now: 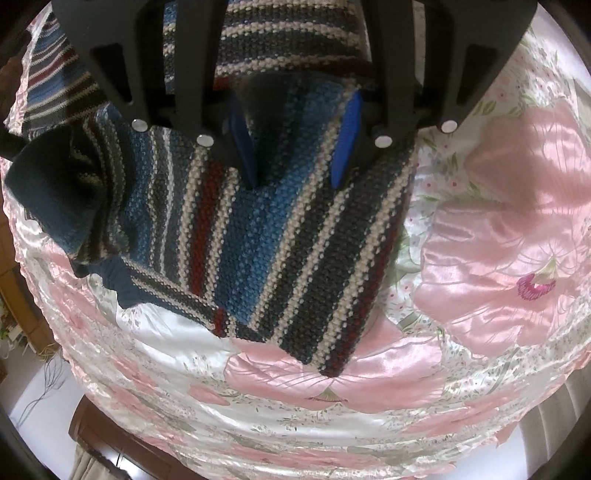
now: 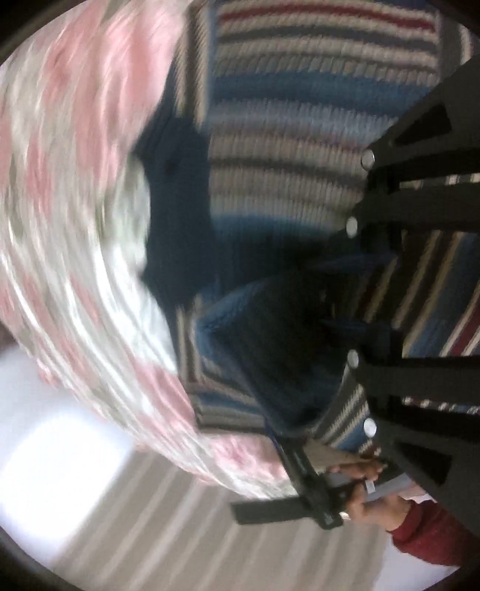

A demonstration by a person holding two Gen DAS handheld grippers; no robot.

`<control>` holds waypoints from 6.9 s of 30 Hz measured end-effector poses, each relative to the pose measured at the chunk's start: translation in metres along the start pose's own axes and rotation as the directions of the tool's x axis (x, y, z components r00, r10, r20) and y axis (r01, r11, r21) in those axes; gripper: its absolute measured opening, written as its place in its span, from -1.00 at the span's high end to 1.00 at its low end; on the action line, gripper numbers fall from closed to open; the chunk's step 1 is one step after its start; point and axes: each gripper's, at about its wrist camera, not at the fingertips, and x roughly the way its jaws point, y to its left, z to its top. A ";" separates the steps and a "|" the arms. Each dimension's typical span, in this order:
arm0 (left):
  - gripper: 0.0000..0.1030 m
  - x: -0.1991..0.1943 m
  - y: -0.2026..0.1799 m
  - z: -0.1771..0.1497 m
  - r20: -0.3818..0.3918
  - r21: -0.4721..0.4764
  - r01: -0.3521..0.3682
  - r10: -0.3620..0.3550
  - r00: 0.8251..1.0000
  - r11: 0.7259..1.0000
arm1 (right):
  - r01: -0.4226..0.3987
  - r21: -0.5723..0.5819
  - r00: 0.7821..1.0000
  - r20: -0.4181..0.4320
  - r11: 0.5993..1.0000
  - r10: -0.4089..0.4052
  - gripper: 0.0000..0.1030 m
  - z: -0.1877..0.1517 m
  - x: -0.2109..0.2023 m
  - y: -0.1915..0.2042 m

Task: Fold small clothes

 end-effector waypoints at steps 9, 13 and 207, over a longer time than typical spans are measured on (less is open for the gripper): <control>-0.12 -0.009 -0.012 -0.005 0.035 0.039 -0.029 0.028 0.999 0.999 | -0.052 0.126 0.998 0.041 0.991 0.047 -0.33 -0.010 -0.032 -0.061; -0.23 -0.006 -0.018 -0.008 0.040 0.074 -0.043 0.040 0.998 0.996 | -0.066 0.083 0.997 0.035 0.994 0.063 -0.46 -0.003 -0.026 -0.047; 0.67 -0.073 -0.019 -0.151 -0.011 -0.256 0.259 -0.271 0.963 0.931 | -0.227 0.476 0.972 0.057 0.850 0.227 0.71 -0.184 -0.130 -0.166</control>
